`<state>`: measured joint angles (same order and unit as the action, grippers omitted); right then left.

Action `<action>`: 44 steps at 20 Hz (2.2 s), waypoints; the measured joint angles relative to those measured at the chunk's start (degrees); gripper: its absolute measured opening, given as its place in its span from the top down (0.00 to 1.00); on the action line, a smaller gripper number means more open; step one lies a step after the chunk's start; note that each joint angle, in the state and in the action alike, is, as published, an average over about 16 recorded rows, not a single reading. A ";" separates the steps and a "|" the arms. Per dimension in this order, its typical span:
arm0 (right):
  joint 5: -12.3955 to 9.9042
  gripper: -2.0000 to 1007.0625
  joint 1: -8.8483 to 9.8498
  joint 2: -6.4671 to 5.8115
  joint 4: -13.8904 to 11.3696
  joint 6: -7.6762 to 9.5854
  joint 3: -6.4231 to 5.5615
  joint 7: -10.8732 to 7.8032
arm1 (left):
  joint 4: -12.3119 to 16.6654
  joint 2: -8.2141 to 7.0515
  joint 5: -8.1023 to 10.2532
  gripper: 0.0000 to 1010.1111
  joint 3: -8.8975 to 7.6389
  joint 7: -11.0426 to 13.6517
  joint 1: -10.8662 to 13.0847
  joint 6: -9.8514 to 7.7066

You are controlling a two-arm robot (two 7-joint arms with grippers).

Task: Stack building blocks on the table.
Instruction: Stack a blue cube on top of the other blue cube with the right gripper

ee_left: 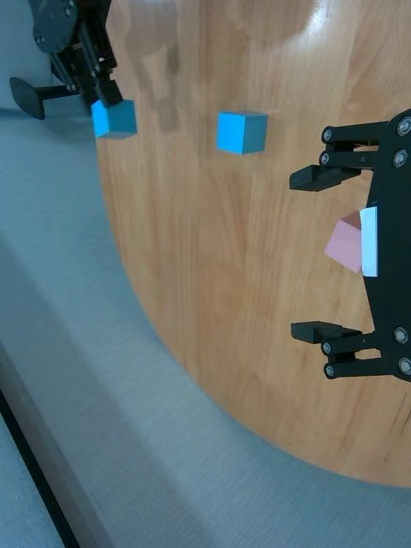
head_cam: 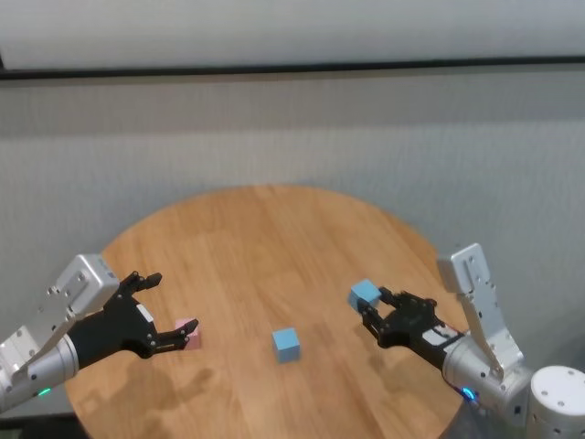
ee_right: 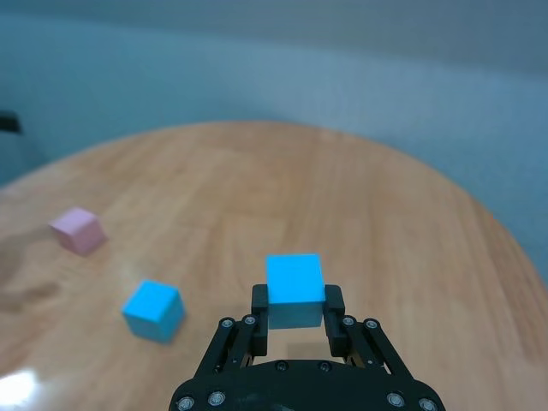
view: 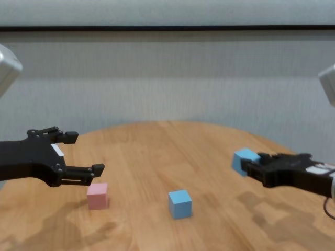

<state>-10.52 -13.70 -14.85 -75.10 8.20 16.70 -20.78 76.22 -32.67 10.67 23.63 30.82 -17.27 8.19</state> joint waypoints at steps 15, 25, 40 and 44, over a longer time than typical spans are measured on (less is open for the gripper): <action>-2.82 0.64 -2.22 -1.41 0.12 -3.03 5.30 -6.85 | 0.00 0.00 0.00 0.01 0.00 0.00 0.00 0.00; -2.69 0.64 -2.68 -1.68 0.97 -3.73 8.34 -7.06 | 0.00 0.00 0.00 0.01 0.00 0.00 0.00 0.00; -2.51 0.64 -4.70 -1.36 3.85 -4.87 11.07 -6.57 | 0.00 0.00 0.00 0.01 0.00 0.00 0.00 0.00; -2.46 0.64 -5.18 -1.21 4.39 -5.14 11.47 -6.61 | 0.00 0.00 0.00 0.01 0.00 0.00 0.00 0.00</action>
<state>-12.98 -18.89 -16.06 -70.71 3.07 28.17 -27.39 76.22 -32.67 10.67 23.63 30.82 -17.27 8.19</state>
